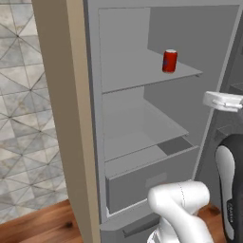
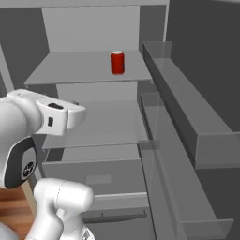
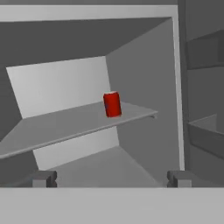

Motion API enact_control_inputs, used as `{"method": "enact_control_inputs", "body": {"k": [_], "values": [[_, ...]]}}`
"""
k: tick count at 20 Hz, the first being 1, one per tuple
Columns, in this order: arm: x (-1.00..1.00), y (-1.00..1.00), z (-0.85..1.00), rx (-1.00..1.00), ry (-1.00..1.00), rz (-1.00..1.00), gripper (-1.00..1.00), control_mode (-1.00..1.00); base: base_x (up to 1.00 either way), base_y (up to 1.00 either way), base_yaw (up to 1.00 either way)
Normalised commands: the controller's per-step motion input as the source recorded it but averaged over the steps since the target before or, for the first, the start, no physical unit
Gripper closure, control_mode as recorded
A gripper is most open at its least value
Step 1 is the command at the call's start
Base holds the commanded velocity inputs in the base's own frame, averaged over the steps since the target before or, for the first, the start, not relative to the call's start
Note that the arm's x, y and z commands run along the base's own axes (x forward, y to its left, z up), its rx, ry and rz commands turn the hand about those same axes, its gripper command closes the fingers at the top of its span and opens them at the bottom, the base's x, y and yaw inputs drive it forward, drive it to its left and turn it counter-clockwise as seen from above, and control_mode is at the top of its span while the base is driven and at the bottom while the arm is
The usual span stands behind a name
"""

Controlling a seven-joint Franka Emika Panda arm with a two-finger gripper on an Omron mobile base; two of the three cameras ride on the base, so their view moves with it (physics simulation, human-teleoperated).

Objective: Open the fridge, grab two sodas, and place both sodas inside the bowl with ice on the dining counter.

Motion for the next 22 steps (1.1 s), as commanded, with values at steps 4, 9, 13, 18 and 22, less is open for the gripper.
{"method": "enact_control_inputs", "body": {"k": [4,9,13,18,22], "values": [[0.08,0.00,0.29,-0.01,-0.26,-0.05,-1.00,-1.00,0.00,0.00,0.00],[0.18,0.00,0.21,0.00,-0.11,-0.06,-1.00,-1.00,0.00,0.00,0.00],[0.25,0.00,0.11,0.00,-0.02,-0.05,-1.00,-1.00,0.00,0.00,0.00],[0.07,0.00,0.00,0.00,0.00,-0.02,-1.00,-1.00,0.00,0.00,0.00],[0.10,0.00,0.00,-0.02,0.03,0.00,-1.00,-1.00,0.00,0.00,0.00]]}}
